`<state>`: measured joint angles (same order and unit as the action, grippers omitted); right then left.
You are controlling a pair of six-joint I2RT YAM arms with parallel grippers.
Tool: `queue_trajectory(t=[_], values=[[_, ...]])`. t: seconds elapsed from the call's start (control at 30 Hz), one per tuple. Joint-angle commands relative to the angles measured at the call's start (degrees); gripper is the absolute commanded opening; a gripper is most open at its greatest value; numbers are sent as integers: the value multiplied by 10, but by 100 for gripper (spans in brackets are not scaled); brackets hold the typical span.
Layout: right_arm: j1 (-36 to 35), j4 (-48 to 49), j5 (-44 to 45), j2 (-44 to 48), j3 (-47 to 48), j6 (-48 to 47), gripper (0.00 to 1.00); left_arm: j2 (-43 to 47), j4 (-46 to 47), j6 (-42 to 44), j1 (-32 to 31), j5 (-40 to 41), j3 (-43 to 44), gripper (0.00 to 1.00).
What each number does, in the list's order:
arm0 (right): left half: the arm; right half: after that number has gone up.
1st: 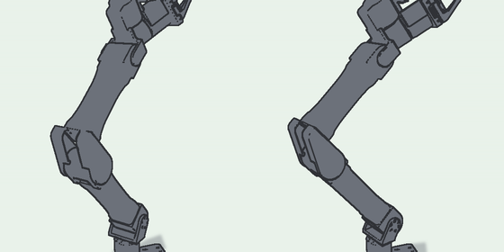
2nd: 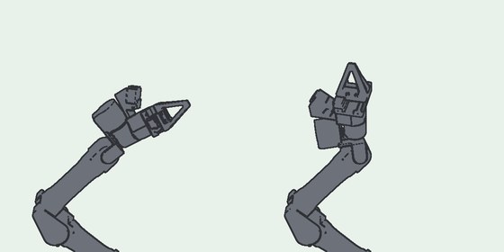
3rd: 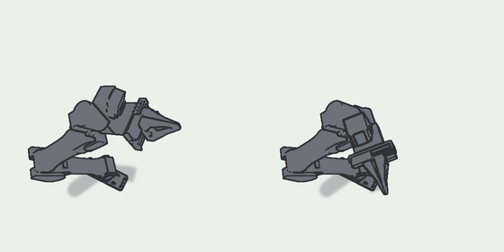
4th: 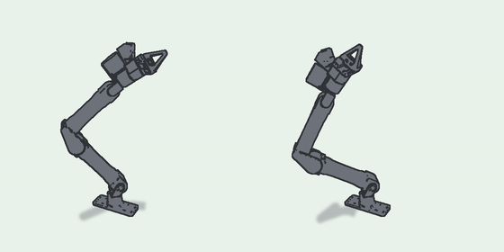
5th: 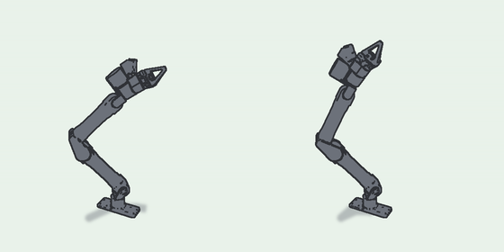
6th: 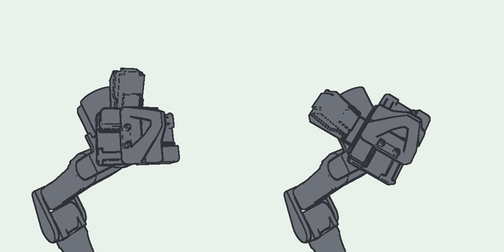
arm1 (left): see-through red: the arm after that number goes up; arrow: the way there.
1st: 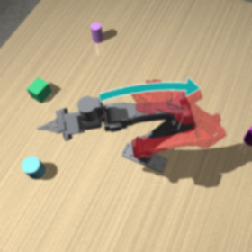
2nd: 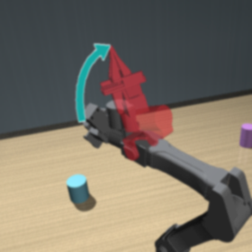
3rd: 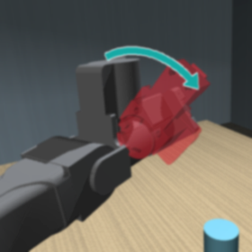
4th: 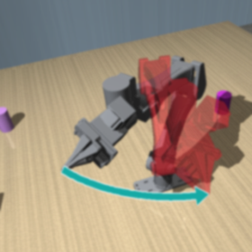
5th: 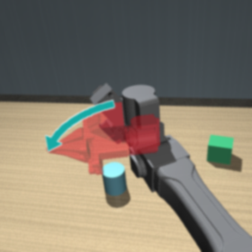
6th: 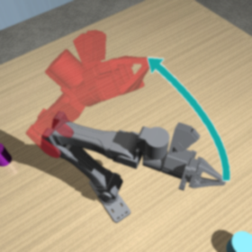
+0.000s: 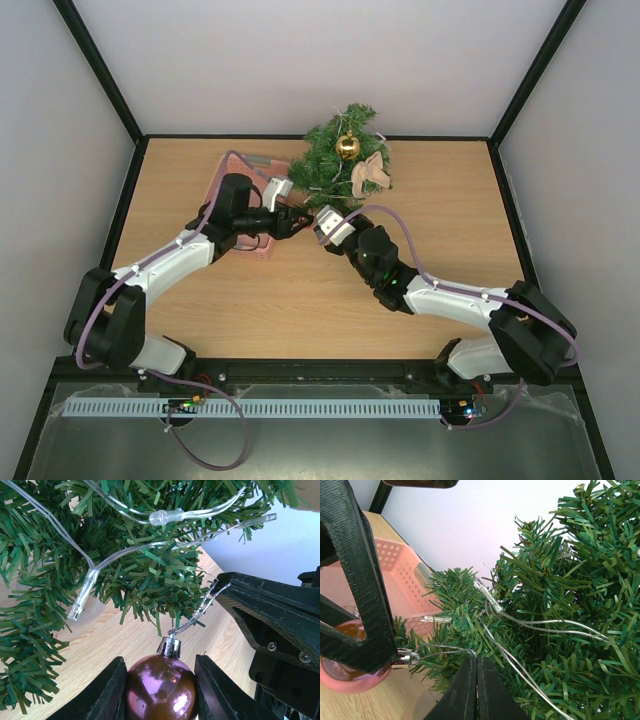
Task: Decorate the small christmas tree
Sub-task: Hang the decoration item on the Christmas tree.
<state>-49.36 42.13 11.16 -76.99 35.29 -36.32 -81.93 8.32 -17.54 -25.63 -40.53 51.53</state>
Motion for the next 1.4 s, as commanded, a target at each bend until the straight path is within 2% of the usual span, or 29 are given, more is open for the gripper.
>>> queue_trajectory(t=[0.0, 0.57, 0.77, 0.83, 0.93, 1.03, 1.1, 1.3, 1.37], values=[[5, -5, 12, -7, 4, -13, 2, -8, 17, 9, 0, -7, 21, 34], [10, -7, 1, 2, 13, -10, 2, 4, 33, 0, -2, -8, 25, 34], [10, -56, -24, 33, 19, 25, 2, 24, 18, 5, -4, -9, 18, 34], [10, -86, -19, 56, 18, 58, 11, 34, 16, 6, -4, -5, 11, 34], [10, -150, -15, 112, 21, 126, 32, 47, 7, 10, -7, -5, 3, 34], [10, -215, -20, 172, 27, 215, 43, 63, -8, 28, -18, 3, -3, 34], [10, -259, -18, 213, 37, 338, 51, 74, -21, 44, -28, 13, -5, 34], [10, -355, -74, 291, 52, 734, 54, 125, -18, 88, -66, 51, -19, 33], [10, -349, -100, 308, 40, 823, 54, 146, -8, 92, -78, 59, -27, 33]])
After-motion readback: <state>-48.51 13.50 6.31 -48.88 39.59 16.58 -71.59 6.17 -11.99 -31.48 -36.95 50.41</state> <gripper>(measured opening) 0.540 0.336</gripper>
